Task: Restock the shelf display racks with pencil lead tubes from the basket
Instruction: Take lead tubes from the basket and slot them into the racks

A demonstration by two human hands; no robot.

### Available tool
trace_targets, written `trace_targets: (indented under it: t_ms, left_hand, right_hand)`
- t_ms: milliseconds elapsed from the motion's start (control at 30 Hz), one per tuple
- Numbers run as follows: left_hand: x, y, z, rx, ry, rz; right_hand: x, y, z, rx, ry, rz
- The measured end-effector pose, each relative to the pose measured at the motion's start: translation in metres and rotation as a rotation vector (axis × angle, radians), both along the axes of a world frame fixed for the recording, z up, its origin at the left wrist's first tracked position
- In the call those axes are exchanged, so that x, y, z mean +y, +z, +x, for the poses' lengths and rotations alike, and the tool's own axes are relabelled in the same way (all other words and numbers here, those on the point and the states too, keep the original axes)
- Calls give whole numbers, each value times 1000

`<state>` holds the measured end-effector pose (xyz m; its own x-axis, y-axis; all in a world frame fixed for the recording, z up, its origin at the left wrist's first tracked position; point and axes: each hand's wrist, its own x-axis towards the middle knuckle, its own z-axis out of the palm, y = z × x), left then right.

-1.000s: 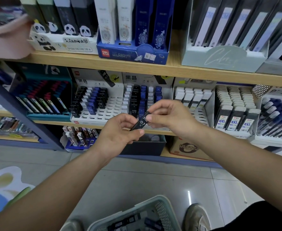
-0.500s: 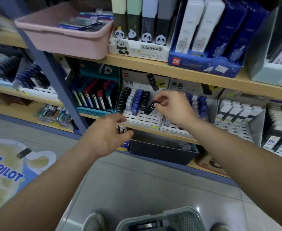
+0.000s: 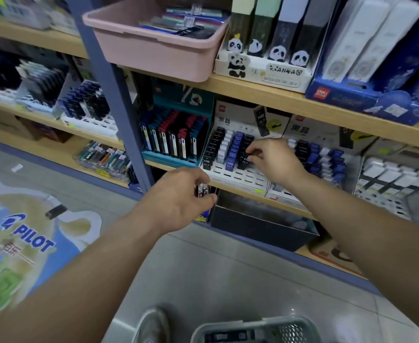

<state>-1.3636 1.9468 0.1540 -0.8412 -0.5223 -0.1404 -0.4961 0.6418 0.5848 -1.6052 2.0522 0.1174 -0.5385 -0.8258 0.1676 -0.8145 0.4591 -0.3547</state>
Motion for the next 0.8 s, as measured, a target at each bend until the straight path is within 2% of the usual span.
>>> trace_targets:
  t_ms: [233,433,633,800]
  left_hand:
    - [3,0,2,-4,-13,23]
    - [16,-2,5,-43,-76,-1]
    - [61,-24,22,-194,-219,-36]
    - [110,-65,57,-335,-324,-29]
  right_hand:
    - [-5,-4,11,71,-6,178]
    - [23,16,32,59,-41,9]
    - [109,8,89,-143,-25,-52]
    - [191,-48,135,-289,-16,100]
